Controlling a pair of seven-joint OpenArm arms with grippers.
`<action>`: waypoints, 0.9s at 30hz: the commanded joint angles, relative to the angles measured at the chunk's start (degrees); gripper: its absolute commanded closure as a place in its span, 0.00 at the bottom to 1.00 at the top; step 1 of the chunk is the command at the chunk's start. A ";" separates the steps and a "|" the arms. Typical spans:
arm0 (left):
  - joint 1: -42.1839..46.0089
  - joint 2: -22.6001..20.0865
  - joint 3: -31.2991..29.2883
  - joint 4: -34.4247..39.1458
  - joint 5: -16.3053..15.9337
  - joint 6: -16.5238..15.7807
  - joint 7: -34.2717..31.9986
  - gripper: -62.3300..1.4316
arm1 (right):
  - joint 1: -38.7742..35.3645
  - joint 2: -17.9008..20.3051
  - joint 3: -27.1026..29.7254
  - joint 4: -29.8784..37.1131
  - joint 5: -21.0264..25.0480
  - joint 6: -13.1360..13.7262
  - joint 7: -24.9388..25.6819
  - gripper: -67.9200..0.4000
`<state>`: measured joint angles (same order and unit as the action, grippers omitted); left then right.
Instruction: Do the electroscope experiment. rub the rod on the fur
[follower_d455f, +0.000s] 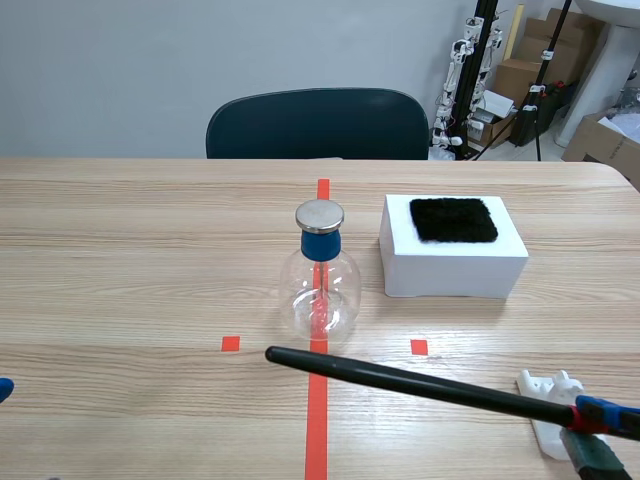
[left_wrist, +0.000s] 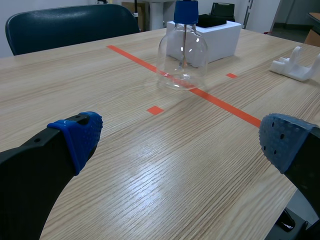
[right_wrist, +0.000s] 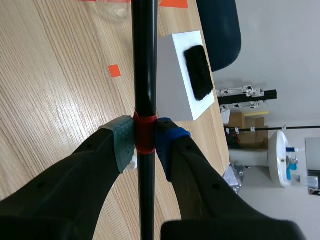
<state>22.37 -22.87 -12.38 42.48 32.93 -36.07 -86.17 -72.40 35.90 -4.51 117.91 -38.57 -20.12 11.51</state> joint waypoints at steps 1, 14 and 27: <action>0.33 -0.17 -0.07 0.66 -0.70 -0.04 -2.86 0.00 | 0.35 0.61 0.37 0.39 -0.17 -0.81 0.42 0.99; 0.33 -0.17 -0.07 0.66 -0.72 -0.04 -2.86 0.00 | 0.85 0.61 0.37 0.39 -0.20 -0.83 -0.26 0.99; 0.33 -0.17 -0.07 0.66 -0.72 -0.04 -2.86 0.00 | 0.83 0.61 0.37 0.39 -0.20 -0.83 -0.26 0.99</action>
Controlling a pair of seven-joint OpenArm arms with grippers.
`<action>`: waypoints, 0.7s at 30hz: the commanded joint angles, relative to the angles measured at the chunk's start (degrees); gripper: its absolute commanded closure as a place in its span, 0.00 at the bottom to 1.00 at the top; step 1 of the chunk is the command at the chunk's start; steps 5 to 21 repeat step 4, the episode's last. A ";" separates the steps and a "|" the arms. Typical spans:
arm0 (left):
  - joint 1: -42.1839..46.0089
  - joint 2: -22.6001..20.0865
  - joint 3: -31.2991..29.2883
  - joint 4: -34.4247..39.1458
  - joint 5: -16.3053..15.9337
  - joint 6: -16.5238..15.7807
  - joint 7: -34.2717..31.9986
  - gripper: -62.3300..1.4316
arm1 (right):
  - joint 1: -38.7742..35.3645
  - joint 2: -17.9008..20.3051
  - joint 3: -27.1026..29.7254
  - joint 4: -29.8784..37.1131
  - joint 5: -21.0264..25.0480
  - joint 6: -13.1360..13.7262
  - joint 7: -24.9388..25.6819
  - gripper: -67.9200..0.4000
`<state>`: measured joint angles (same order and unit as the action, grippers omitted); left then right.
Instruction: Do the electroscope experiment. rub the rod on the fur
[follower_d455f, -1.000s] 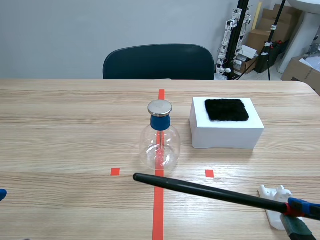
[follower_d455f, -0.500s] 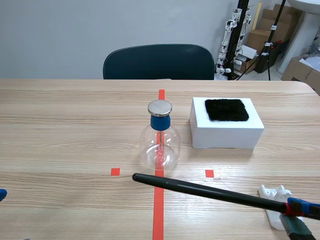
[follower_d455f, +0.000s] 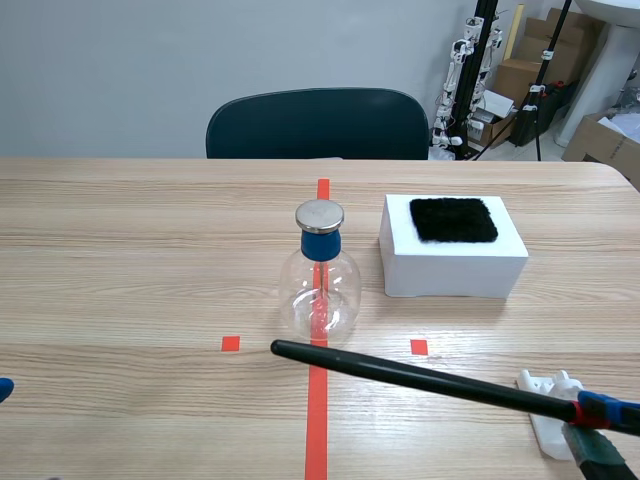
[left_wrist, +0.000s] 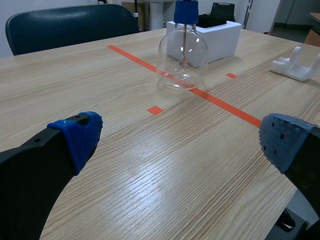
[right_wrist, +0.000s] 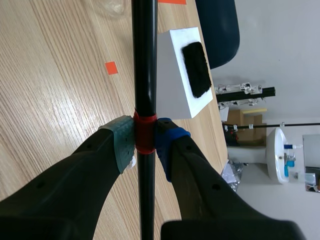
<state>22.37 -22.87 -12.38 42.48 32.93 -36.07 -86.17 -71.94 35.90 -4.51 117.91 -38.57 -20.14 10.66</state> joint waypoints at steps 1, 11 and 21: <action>0.33 -0.17 -0.07 0.66 -0.72 -0.04 -2.86 0.00 | 0.37 0.61 0.37 0.39 -0.20 -0.81 0.59 0.99; 0.33 -0.17 -0.07 0.66 -0.72 -0.04 -2.86 0.00 | 0.37 0.61 0.37 0.39 -0.22 -0.81 0.61 0.99; 0.33 -0.17 -0.07 0.66 -0.72 -0.04 -2.86 0.00 | 0.37 0.61 0.37 0.39 -0.22 -0.81 0.61 0.99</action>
